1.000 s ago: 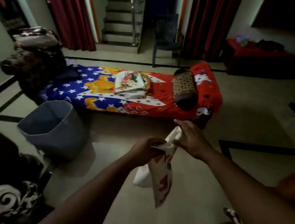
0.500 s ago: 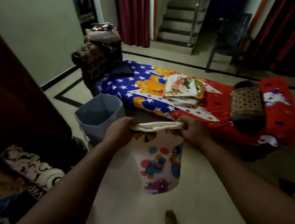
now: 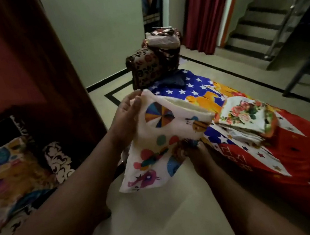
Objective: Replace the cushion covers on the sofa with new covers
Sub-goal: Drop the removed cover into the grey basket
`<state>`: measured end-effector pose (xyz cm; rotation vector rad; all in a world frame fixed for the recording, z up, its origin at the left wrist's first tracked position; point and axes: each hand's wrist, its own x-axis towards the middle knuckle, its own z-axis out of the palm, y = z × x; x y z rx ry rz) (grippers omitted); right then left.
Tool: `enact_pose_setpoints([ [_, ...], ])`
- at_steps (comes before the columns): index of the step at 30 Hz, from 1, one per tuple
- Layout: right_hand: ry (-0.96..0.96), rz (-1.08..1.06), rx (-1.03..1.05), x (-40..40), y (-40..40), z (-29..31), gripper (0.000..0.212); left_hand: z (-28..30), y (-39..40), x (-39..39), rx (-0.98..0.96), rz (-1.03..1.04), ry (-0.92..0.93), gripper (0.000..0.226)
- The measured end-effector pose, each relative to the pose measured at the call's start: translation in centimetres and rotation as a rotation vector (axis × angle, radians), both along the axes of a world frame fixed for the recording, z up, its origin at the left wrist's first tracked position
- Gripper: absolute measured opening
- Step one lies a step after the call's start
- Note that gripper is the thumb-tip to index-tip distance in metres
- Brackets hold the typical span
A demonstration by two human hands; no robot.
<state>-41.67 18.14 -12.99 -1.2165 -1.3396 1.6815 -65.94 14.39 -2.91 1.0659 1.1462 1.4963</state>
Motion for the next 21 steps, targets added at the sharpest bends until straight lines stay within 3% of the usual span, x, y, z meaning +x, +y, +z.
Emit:
enact_pose_setpoints([
  [3, 0.152, 0.042, -0.073, -3.8, 3.6, 1.8, 0.018, -4.3, 0.5, -2.9, -0.101, 0.14, 0.044, 0.076],
  [5, 0.204, 0.082, -0.106, -6.1, 5.9, 2.8, 0.015, -8.7, 0.0, -4.0, -0.312, 0.035, 0.061, 0.09],
  [6, 0.231, 0.09, -0.132, -7.2, 7.2, 3.0, 0.011, -10.9, 0.2, -4.6, -0.388, -0.05, 0.036, 0.087],
  [9, 0.183, 0.101, -0.213, -10.4, 11.3, 3.1, 0.022, -14.1, 2.8, -5.8, -0.416, -0.118, -0.095, 0.049],
  [13, -0.022, 0.019, -0.258, -15.0, 17.9, 0.2, 0.04, -16.4, 8.5, -8.9, -0.461, 0.102, -0.35, 0.048],
  [15, -0.247, 0.023, -0.253, -16.4, 20.7, -2.2, 0.066, -17.6, 11.0, -11.0, -0.551, 0.293, -0.275, 0.057],
  [18, -0.446, 0.147, -0.18, -18.2, 23.9, -5.0, 0.103, -18.2, 14.1, -15.2, -0.625, 0.272, -0.065, 0.11],
  [21, -0.606, 0.382, 0.005, -20.9, 25.4, -5.9, 0.084, -18.5, 16.4, -19.2, -0.624, 0.047, 0.202, 0.119],
])
